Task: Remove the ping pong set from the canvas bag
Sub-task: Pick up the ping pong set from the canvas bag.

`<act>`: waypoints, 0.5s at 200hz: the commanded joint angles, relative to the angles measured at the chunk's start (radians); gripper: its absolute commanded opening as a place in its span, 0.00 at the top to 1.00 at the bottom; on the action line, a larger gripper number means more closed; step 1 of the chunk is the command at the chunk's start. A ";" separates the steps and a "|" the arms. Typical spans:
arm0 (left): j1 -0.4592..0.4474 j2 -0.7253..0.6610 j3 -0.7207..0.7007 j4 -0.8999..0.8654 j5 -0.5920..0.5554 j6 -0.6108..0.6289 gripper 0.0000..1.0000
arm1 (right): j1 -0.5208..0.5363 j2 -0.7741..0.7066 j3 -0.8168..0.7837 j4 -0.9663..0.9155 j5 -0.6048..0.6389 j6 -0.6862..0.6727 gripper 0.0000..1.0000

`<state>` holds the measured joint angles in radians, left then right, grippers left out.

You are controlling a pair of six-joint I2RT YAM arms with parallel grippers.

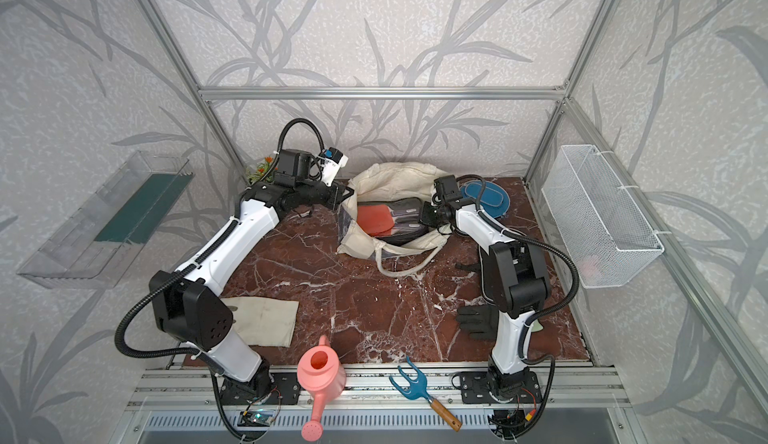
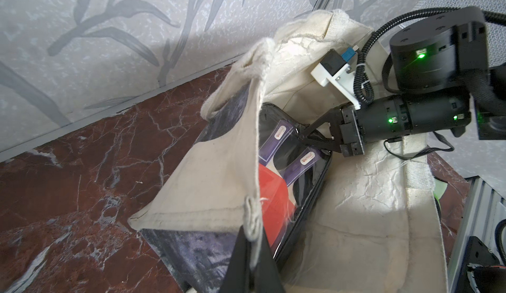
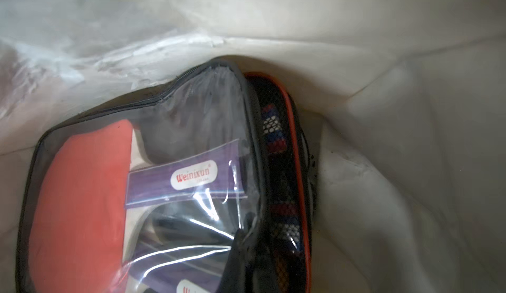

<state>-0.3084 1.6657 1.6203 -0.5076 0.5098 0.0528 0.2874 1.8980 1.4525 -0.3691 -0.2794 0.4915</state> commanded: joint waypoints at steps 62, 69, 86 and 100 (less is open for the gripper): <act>0.032 -0.019 0.014 -0.005 -0.102 0.045 1.00 | 0.017 -0.277 -0.004 -0.094 -0.036 -0.122 1.00; 0.036 -0.015 0.025 -0.015 -0.119 0.050 1.00 | 0.022 -0.292 -0.002 -0.081 -0.032 -0.133 1.00; 0.046 0.000 0.052 -0.045 -0.159 0.055 1.00 | 0.028 -0.324 0.044 -0.107 -0.033 -0.163 1.00; 0.057 0.017 0.083 -0.070 -0.177 0.062 1.00 | 0.033 -0.328 0.105 -0.143 -0.033 -0.190 1.00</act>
<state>-0.2802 1.6661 1.6375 -0.5308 0.4225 0.0803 0.3050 1.6287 1.4586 -0.4473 -0.2626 0.3836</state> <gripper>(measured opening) 0.047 0.061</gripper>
